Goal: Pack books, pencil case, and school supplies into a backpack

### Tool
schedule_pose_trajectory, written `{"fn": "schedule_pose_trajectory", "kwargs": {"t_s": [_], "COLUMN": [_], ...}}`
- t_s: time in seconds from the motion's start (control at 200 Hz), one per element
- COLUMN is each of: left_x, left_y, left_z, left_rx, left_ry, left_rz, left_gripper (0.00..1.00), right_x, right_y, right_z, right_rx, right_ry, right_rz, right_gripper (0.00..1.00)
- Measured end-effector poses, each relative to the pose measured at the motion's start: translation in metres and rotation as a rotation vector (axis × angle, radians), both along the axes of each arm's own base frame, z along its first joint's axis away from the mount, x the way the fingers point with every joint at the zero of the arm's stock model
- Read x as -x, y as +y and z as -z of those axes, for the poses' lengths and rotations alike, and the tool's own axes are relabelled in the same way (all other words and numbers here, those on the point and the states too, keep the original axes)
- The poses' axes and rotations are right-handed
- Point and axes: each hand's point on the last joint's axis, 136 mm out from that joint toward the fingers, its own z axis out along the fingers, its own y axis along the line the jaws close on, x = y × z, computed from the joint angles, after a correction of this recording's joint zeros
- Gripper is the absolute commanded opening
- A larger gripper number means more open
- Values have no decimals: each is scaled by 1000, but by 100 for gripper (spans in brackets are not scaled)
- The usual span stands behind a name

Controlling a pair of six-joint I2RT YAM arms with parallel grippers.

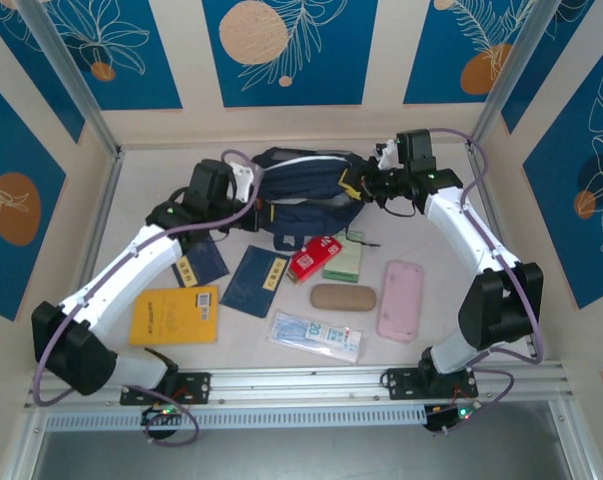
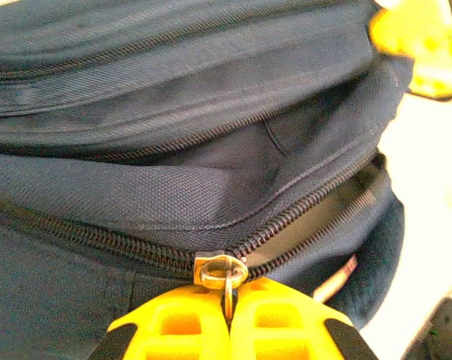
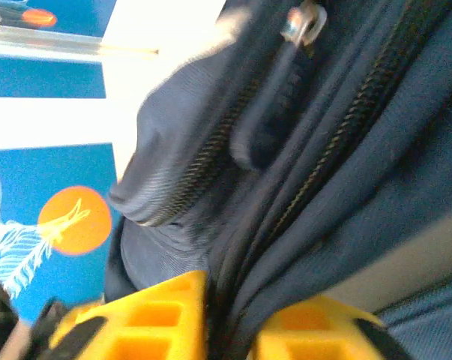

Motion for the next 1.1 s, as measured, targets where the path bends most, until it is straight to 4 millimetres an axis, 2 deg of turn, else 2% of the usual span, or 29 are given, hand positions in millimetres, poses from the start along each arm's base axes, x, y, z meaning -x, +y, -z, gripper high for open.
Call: {"fn": "schedule_pose_trajectory", "kwargs": {"t_s": [0.05, 0.125, 0.24, 0.345, 0.445, 0.515, 0.59, 0.655, 0.725, 0.895, 0.995, 1.1], "left_x": [14, 33, 51, 58, 59, 56, 55, 56, 57, 59, 58, 58], "left_y": [-10, -20, -28, -31, -32, -35, -37, -37, -36, -34, -33, -33], "left_z": [15, 43, 85, 108, 113, 111, 110, 113, 116, 121, 122, 122], "left_rx": [-4, -28, -71, -103, -115, -107, -98, -100, -104, -113, -115, -117], "left_ry": [33, 95, 180, 216, 214, 197, 184, 185, 188, 192, 190, 189], "left_rz": [31, 68, 95, 99, 98, 99, 102, 103, 102, 99, 96, 93], "left_gripper": [0, 0, 0, 0, 0, 0, 0, 0, 0, 0, 0, 0], "right_x": [-3, -1, 10, 33, 64, 78, 88, 93, 97, 98, 99, 99], "right_y": [-8, -20, -28, -23, -12, -1, 16, 29, 42, 65, 68, 69], "right_z": [7, 24, 42, 56, 63, 63, 64, 69, 76, 94, 106, 108], "right_rx": [45, 117, 173, 166, 143, 108, 54, 18, -10, -59, -74, -85], "right_ry": [10, 69, 156, 222, 284, 316, 355, 396, 443, 530, 577, 593], "right_rz": [39, 103, 153, 162, 154, 143, 126, 121, 117, 124, 141, 153], "right_gripper": [56, 56, 50, 43, 39, 38, 44, 52, 55, 52, 50, 48]}}
